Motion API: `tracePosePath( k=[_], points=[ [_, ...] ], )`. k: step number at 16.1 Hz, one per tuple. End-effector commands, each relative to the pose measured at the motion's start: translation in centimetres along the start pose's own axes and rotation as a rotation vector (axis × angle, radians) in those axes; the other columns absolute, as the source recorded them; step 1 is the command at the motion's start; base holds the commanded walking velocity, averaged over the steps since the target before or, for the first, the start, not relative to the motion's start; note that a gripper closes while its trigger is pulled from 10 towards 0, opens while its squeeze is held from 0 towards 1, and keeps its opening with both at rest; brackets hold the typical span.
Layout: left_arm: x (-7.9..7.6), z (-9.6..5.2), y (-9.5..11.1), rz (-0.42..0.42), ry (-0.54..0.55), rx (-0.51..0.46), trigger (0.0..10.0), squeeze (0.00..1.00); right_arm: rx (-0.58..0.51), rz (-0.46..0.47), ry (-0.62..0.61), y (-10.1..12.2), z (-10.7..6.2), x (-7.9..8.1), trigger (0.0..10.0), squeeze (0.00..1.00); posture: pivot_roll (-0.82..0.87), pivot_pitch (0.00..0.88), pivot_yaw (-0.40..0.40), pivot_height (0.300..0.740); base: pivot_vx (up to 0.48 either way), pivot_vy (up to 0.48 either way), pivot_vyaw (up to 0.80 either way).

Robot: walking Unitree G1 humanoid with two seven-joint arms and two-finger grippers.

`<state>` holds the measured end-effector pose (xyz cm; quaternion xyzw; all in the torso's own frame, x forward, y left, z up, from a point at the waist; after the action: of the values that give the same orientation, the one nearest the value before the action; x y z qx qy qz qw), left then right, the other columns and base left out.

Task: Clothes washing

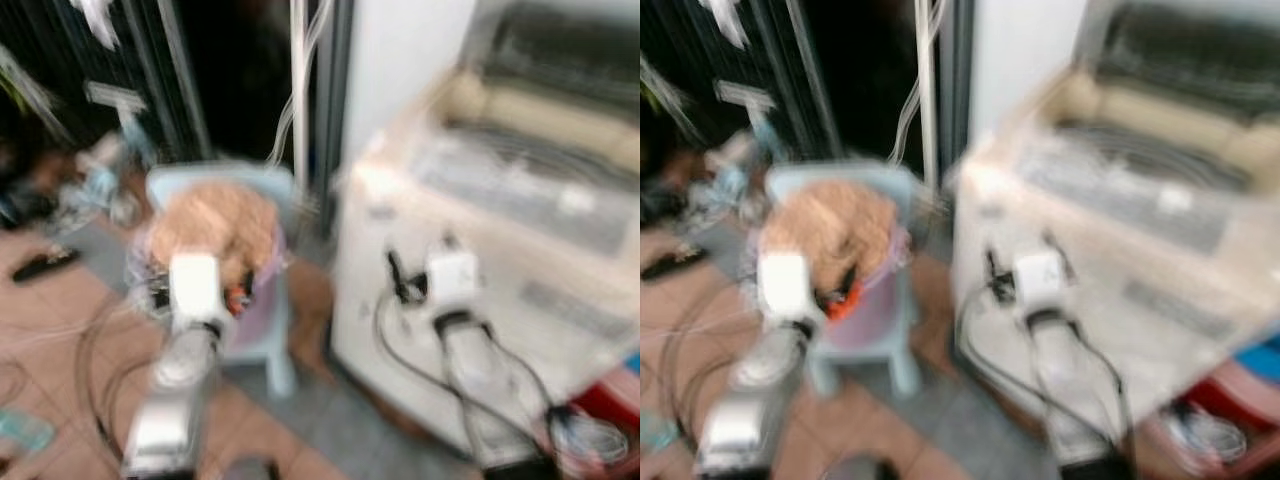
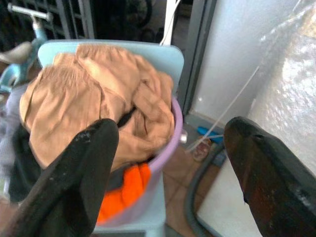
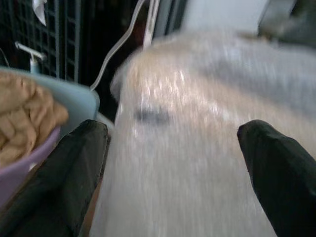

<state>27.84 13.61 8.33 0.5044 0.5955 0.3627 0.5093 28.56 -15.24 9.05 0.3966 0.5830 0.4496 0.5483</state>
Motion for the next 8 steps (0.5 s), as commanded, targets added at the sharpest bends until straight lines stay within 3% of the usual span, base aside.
tracePosePath(
  k=[1, 2, 4, 5, 7, 8],
  points=[
    [0.5, 0.2, 0.7, 0.006, 0.003, -0.026, 10.0, 0.00, -0.030, 0.058, -0.011, 1.2, 0.2, -0.6, 10.0, 0.00, -0.03, 0.000, 0.008, 0.740, 0.000, 0.000, 0.00],
    [0.8, 0.2, 0.5, 0.021, 0.004, -0.026, 10.0, 0.00, -0.025, 0.082, -0.006, 1.4, 0.0, -0.7, 10.0, 0.00, -0.03, 0.000, 0.008, 0.740, 0.000, 0.000, 0.00],
    [1.0, 0.2, 0.2, 0.034, -0.004, -0.022, 10.0, 0.00, -0.023, 0.090, 0.029, 1.6, -0.5, -0.2, 10.0, 0.00, -0.03, 0.000, 0.002, 0.740, 0.000, 0.480, 0.00],
    [0.9, 0.3, 0.2, 0.045, -0.014, -0.020, 10.0, 0.00, -0.013, 0.041, 0.018, 1.6, -0.5, 0.0, 10.0, 0.00, -0.03, 0.000, -0.001, 0.740, 0.000, 0.480, 0.00],
    [1.4, 0.3, 0.5, 0.081, -0.029, -0.040, 10.0, 0.00, -0.008, 0.082, 0.008, 2.0, -0.1, 0.5, 10.0, 0.00, -0.02, 0.000, 0.009, 0.740, 0.000, 0.480, 0.00],
    [1.7, 0.2, 0.7, 0.111, -0.018, -0.058, 10.0, 0.00, -0.026, 0.024, -0.022, 2.4, 0.1, 0.2, 10.0, 0.00, -0.02, 0.000, 0.010, 0.740, 0.000, 0.480, 0.00]
  ],
)
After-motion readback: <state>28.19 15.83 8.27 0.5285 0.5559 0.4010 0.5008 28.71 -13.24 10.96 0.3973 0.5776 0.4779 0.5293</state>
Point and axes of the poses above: a point about 5 cm out from each wrist's last joint towards the gripper, its own z axis pointing out of the wrist towards the gripper, its own y axis along the axis of the wrist's last joint, x = y × z, the point moved 2 cm from there along z, pointing out of the wrist towards the gripper, and after that the axes turned 8 degrees about -z, right-handed, at the moved point
